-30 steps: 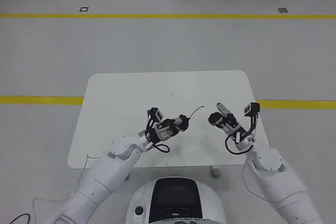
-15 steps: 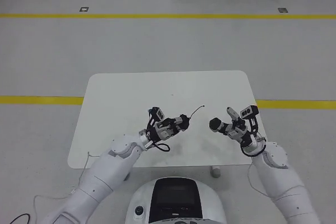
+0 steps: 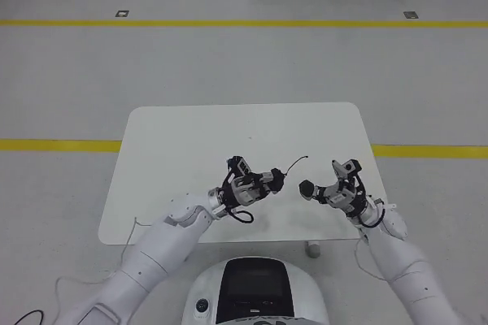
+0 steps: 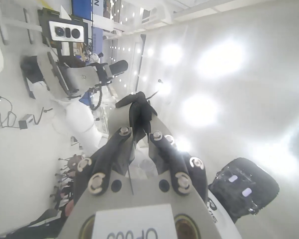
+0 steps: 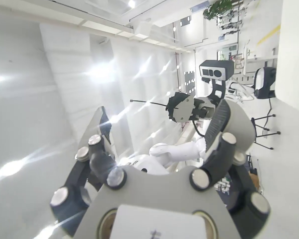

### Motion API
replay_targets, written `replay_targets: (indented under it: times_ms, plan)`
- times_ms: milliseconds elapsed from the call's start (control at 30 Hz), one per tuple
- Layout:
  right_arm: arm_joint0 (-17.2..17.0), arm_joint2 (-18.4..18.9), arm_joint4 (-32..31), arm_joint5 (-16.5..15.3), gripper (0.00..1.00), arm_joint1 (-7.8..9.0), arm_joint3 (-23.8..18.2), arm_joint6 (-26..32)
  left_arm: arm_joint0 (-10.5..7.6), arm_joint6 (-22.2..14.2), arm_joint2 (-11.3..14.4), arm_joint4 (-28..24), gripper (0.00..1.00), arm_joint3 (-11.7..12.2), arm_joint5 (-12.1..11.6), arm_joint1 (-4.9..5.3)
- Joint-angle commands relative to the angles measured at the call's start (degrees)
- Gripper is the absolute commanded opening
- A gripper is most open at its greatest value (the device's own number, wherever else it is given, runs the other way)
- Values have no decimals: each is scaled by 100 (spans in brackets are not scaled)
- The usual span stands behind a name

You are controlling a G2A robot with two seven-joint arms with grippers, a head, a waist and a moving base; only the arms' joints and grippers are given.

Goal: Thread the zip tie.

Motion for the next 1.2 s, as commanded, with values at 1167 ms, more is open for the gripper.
replay_targets:
  times_ms: [1167]
  plan:
    - [341, -624, 1282, 399, 96, -389, 505, 927, -261, 36, 447, -481, 0, 568, -603, -320]
